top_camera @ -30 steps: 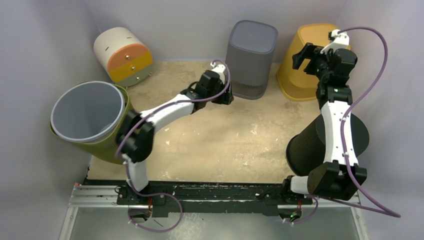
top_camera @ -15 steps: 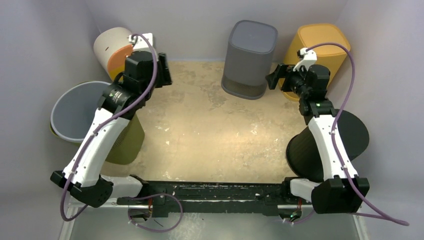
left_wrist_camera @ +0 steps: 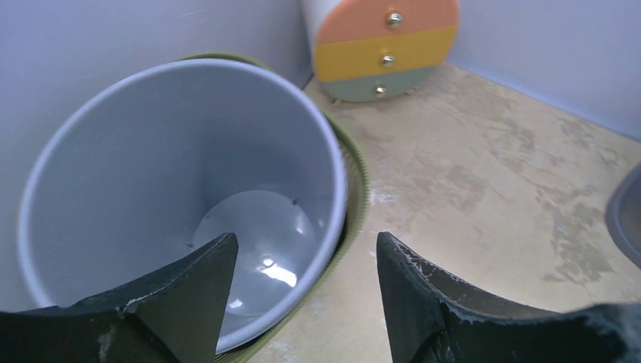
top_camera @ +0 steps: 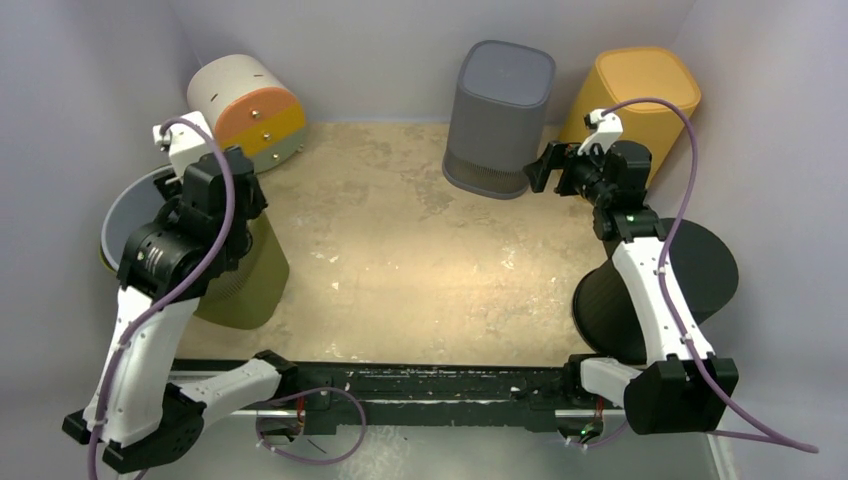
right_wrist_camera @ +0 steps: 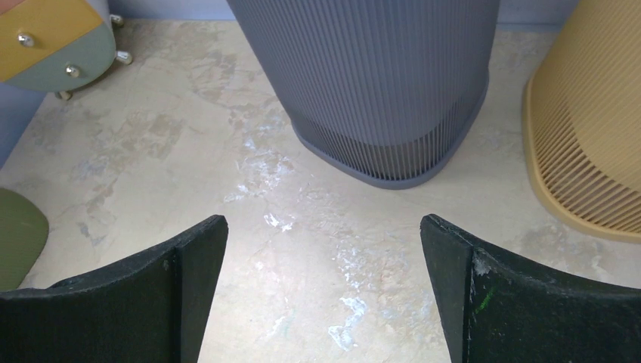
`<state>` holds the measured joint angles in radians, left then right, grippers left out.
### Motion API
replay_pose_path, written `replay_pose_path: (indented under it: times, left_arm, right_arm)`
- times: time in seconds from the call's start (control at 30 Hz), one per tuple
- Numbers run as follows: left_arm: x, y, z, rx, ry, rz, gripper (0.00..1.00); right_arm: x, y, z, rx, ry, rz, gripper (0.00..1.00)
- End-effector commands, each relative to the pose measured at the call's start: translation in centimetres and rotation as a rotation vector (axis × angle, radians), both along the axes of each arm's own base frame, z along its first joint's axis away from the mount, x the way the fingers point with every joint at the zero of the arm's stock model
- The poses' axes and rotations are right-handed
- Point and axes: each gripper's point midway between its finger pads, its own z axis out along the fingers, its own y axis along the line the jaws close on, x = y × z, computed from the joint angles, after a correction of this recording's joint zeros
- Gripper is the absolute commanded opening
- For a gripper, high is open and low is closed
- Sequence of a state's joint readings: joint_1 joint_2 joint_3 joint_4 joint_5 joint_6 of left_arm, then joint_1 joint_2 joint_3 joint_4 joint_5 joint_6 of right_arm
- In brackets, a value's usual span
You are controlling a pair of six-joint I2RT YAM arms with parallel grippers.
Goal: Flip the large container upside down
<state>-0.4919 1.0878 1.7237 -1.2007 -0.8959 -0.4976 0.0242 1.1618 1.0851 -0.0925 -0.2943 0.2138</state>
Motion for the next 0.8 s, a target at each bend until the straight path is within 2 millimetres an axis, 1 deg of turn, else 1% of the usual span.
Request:
replay_pose_path:
  times: [0.0,0.07,0.13,0.2,0.27,0.4,0.5,0.63,0.77]
  left_arm:
    - [-1.4,2.5,-1.1,0.069,0.011,0.128,0.65]
    - [-1.2,2.5,-1.8,0.092,0.026,0.141,0.65]
    - [-0.4,2.1,-2.4,0.093,0.032,0.135,0.65]
    - [0.7,1.4,-2.8,0.081,0.023,0.118,0.65]
    - [1.7,1.0,-3.4,0.084,0.031,0.121,0.65]
    - [4.3,0.1,-4.9,0.05,0.046,0.085,0.64]
    - [5.7,-0.4,-4.7,0.033,0.025,0.055,0.63]
    - [7.1,-0.3,-4.4,0.016,0.02,0.043,0.63]
    - [7.3,1.2,-4.9,0.014,0.045,0.072,0.62]
  right_arm:
    - [0.0,1.0,2.1,0.001,-0.086,0.048,1.0]
    - [0.0,1.1,2.0,0.004,-0.085,0.05,1.0]
    - [-0.1,1.1,2.1,0.005,-0.087,0.05,1.0]
    - [-0.2,1.1,2.2,0.005,-0.092,0.052,1.0]
    - [-0.2,1.2,2.1,0.005,-0.091,0.053,1.0]
    - [-0.3,1.3,2.0,0.007,-0.091,0.059,1.0]
    - [-0.4,1.2,1.6,0.004,-0.086,0.058,1.0]
    - [-0.6,1.2,1.4,0.002,-0.084,0.056,1.0]
    - [-0.7,1.2,1.2,0.002,-0.084,0.057,1.0]
